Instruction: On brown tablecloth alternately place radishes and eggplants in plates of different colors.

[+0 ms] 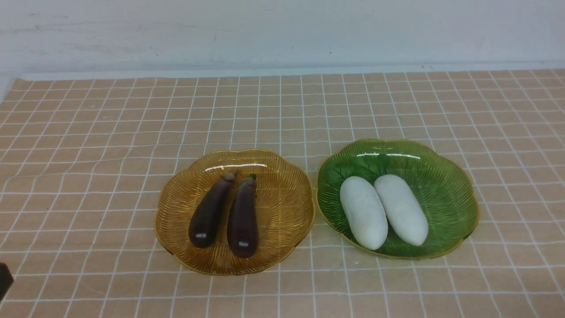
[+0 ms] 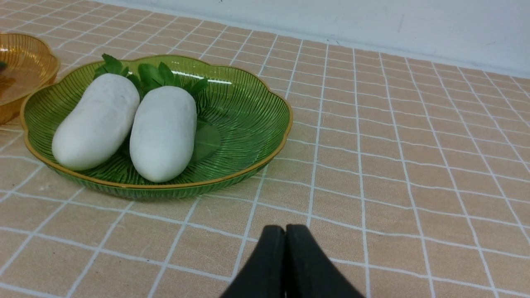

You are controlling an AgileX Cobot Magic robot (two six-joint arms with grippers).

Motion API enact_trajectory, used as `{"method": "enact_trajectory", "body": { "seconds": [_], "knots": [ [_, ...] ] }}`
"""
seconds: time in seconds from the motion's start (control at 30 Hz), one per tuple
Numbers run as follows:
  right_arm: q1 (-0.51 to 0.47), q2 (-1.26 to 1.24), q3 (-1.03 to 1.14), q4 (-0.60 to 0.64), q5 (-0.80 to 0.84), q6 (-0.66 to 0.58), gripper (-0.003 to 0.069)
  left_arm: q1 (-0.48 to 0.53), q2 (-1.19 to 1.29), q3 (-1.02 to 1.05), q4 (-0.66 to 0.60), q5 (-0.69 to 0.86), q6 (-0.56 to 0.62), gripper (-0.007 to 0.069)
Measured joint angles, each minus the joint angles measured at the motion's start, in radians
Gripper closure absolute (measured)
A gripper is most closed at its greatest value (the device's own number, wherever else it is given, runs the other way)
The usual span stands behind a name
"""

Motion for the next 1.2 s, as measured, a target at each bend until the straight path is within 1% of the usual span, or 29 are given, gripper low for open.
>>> {"method": "enact_trajectory", "body": {
  "seconds": [0.23,0.37,0.4,0.43,0.53,0.63,0.73,0.93,1.2],
  "knots": [
    [0.0,0.0,0.0,0.0,0.0,0.001,0.0674,0.0,0.0,0.106,0.002,-0.018,0.0,0.0628],
    [0.0,0.0,0.0,0.0,0.0,0.001,0.0674,0.019,0.0,0.223,0.026,-0.134,0.001,0.0628],
    [0.0,0.0,0.0,0.0,0.0,0.001,0.0674,0.044,0.0,0.256,0.024,-0.158,0.009,0.0628],
    [0.0,0.0,0.0,0.0,0.0,0.001,0.0674,0.092,0.0,0.298,0.011,-0.186,0.03,0.0628],
    [0.0,0.0,0.0,0.0,0.0,0.001,0.0674,0.206,-0.007,0.362,-0.013,-0.209,0.108,0.0628],
    [0.0,0.0,0.0,0.0,0.0,0.001,0.0674,0.273,-0.055,0.396,-0.024,-0.21,0.14,0.0628],
    [0.0,0.0,0.0,0.0,0.0,0.001,0.0674,0.308,-0.108,0.407,-0.039,-0.21,0.152,0.0628],
    [0.0,0.0,0.0,0.0,0.0,0.001,0.0675,0.323,-0.126,0.407,-0.078,-0.173,0.167,0.0628],
    [0.0,0.0,0.0,0.0,0.0,0.001,0.0676,0.323,-0.126,0.407,-0.079,-0.165,0.169,0.0628]
  ]
}}
